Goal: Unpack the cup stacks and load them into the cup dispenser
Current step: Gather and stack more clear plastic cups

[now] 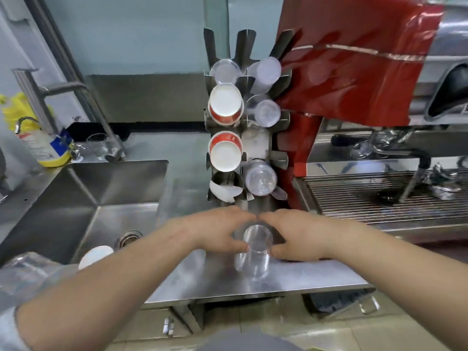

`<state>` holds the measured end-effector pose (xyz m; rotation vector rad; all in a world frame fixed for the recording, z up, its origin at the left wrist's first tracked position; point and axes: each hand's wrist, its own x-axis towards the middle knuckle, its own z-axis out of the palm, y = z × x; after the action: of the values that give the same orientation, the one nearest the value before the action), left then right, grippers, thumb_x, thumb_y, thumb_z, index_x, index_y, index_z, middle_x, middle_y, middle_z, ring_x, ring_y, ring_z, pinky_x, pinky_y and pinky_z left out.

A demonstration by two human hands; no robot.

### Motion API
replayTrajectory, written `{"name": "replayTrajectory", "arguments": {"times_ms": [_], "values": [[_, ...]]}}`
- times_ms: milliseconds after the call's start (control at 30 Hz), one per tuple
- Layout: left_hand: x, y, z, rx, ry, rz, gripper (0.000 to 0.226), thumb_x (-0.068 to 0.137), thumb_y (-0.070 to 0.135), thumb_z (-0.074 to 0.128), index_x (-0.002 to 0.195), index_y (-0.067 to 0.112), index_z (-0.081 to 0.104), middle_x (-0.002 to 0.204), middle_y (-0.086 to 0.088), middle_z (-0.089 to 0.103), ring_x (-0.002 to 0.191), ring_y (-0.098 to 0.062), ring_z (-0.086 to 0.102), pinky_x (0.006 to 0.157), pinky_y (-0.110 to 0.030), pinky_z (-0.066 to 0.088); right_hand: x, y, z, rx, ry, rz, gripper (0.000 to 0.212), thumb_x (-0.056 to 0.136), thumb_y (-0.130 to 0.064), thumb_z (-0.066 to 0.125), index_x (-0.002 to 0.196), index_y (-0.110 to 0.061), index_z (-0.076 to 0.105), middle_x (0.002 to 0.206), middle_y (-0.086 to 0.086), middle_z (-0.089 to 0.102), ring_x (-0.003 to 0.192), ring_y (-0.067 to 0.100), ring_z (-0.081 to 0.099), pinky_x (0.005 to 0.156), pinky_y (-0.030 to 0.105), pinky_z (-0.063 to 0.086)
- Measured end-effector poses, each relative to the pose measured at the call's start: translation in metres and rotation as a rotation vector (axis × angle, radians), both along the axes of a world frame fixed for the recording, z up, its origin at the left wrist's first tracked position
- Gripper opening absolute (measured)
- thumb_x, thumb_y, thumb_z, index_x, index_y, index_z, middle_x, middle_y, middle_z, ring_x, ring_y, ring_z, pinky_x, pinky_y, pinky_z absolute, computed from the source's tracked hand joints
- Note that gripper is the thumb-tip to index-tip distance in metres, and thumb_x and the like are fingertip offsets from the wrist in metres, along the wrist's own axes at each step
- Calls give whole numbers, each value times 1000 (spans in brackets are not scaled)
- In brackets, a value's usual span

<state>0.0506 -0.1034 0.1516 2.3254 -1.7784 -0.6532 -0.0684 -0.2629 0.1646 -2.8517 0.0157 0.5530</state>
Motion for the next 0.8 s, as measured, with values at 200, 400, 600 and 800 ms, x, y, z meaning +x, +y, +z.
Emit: {"name": "replayTrajectory", "arguments": {"times_ms": [200,400,600,800], "values": [[-8,-19,-52,-22,102,212,84,76,43,73,146,32,30,135,2,51,123,-17,46,97,-26,39,-24,-1,-61,230,-116,-278,87,82,-37,61,152,-26,10,140,6,41,119,21,52,96,29,44],[-21,-23,-69,-13,122,348,84,81,37,73,150,24,27,145,0,41,132,-12,38,86,-8,23,-25,-5,-103,364,-127,-392,83,76,-36,62,147,-33,19,133,4,49,119,20,51,97,32,45],[-27,-19,-71,-96,183,427,74,77,40,75,140,25,41,131,7,51,115,-8,45,93,-17,34,-22,-4,-112,473,-204,-425,70,77,-39,65,140,-34,34,135,-5,49,123,13,48,98,28,43],[-23,-5,-53,-191,198,471,80,76,46,76,144,26,38,131,10,48,115,-6,44,92,-19,39,-18,-5,-88,520,-291,-323,65,81,-37,66,139,-33,38,130,-12,50,121,4,47,96,14,36]]}}
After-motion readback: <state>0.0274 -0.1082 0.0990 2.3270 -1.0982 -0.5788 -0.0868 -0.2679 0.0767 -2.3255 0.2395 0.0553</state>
